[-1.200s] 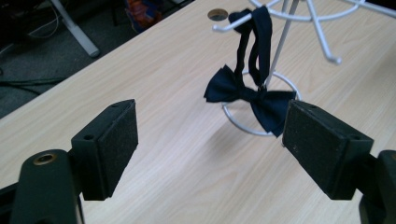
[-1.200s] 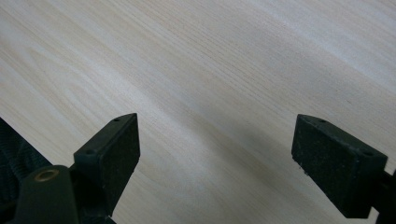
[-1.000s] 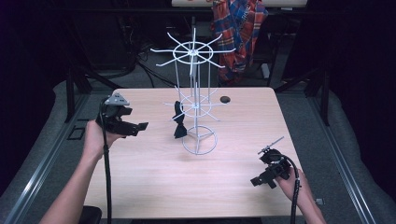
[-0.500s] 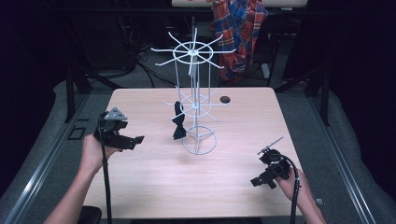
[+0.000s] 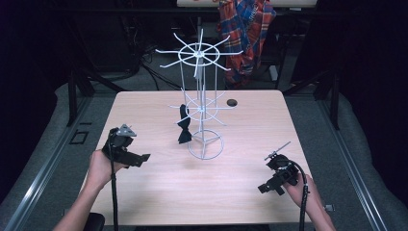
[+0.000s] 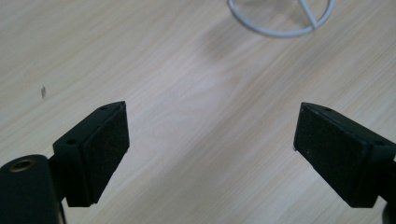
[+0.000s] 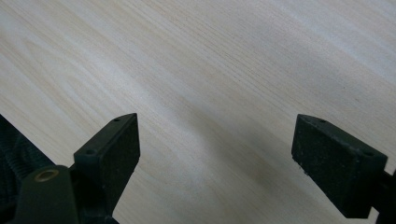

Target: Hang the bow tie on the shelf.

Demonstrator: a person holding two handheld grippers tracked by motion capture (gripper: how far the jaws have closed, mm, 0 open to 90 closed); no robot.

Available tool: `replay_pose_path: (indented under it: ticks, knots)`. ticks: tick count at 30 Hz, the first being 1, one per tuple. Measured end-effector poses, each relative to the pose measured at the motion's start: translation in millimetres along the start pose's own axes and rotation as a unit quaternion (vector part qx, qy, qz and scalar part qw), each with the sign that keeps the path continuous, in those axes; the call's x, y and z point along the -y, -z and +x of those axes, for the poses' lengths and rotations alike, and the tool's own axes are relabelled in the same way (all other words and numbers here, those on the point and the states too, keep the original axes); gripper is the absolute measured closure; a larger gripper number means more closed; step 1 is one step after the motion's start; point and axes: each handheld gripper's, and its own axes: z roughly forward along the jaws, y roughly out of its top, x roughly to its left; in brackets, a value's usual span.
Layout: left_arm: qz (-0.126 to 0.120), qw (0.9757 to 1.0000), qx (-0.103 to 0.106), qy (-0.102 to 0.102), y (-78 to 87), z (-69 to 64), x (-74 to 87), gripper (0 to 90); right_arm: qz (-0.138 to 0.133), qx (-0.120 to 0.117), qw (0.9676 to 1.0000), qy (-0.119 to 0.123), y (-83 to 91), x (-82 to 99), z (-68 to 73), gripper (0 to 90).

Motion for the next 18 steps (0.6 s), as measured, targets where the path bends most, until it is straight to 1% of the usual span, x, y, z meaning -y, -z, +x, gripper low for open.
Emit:
replay_pose_path:
  ticks: [1,2,3,4,5,7,9,10,13,14,18]
  knots:
    - [0.014,0.9999,-0.003,-0.007,-5.2,-1.0,3.4,8.8,0.001,0.000,1.0000,0.000,-0.1,-0.1,0.2,15.1]
    - [0.022,0.9997,-0.002,-0.011,-8.4,-1.8,5.4,8.2,0.001,-0.001,1.0000,0.000,-0.4,-0.2,0.2,15.1]
    - [0.022,0.9997,-0.002,-0.011,-8.4,-1.8,5.4,7.5,0.001,-0.001,1.0000,0.000,-0.4,-0.2,0.2,15.1]
    - [0.030,0.9995,0.003,-0.012,-11.9,-2.2,8.3,7.5,0.002,-0.004,1.0000,-0.002,-0.7,-0.3,0.7,15.1]
    - [0.032,0.9994,0.005,-0.011,-14.6,-2.4,10.7,7.1,0.001,-0.004,1.0000,-0.003,-1.3,-0.4,0.9,15.1]
    - [0.035,0.9993,0.001,-0.008,-18.6,-1.5,14.9,7.0,0.002,-0.002,1.0000,-0.002,-1.4,-0.6,0.8,15.1]
    - [0.036,0.9993,0.002,0.008,-20.8,2.0,17.8,7.1,0.002,-0.001,1.0000,-0.001,-1.3,-0.7,0.8,15.1]
    - [0.038,0.9991,-0.002,0.017,-23.2,4.9,19.7,7.2,-0.001,-0.001,1.0000,-0.003,-2.0,-0.5,1.4,15.1]
    - [0.062,0.9977,-0.015,0.025,-31.1,11.5,24.0,7.0,0.003,0.005,1.0000,0.004,-2.0,-0.8,0.7,15.1]
    - [0.072,0.9969,-0.014,0.029,-34.8,15.1,26.7,6.5,0.003,0.007,1.0000,0.004,-2.2,-0.9,0.7,15.1]
    - [0.087,0.9953,-0.004,0.042,-41.8,21.5,31.3,5.6,0.000,0.004,1.0000,-0.002,-2.2,-0.6,0.9,15.1]
